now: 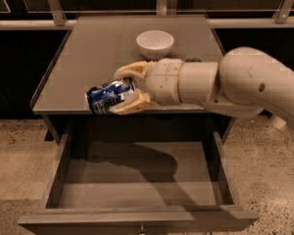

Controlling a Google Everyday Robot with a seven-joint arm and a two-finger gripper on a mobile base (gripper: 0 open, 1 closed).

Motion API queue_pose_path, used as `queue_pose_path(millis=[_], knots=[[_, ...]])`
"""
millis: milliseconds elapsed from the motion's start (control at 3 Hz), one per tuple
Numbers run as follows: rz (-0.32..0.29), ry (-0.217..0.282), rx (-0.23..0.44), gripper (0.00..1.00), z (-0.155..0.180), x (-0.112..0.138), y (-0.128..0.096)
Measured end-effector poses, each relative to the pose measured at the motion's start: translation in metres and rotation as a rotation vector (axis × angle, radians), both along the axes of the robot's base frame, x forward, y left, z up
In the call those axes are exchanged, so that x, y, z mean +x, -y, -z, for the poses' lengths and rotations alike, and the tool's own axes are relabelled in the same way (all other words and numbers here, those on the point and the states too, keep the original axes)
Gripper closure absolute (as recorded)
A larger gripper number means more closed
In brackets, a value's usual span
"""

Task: Pick pepsi can from top drawer and place on counter

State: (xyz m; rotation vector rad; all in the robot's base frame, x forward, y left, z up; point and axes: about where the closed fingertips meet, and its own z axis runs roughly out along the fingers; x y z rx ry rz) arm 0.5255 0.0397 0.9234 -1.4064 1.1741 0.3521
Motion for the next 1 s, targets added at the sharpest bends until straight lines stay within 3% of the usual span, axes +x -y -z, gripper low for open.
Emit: queue_pose_path(millis=[333,667,1000], knots=[[-0.001,0.036,-0.026,1.0,-0.019,0.035,-0.012],[0.025,0.052,0.004,1.0,-0.018,0.066,-0.011],[0.041,0.037,0.048,1.0,-0.002,0.094,-0.01]])
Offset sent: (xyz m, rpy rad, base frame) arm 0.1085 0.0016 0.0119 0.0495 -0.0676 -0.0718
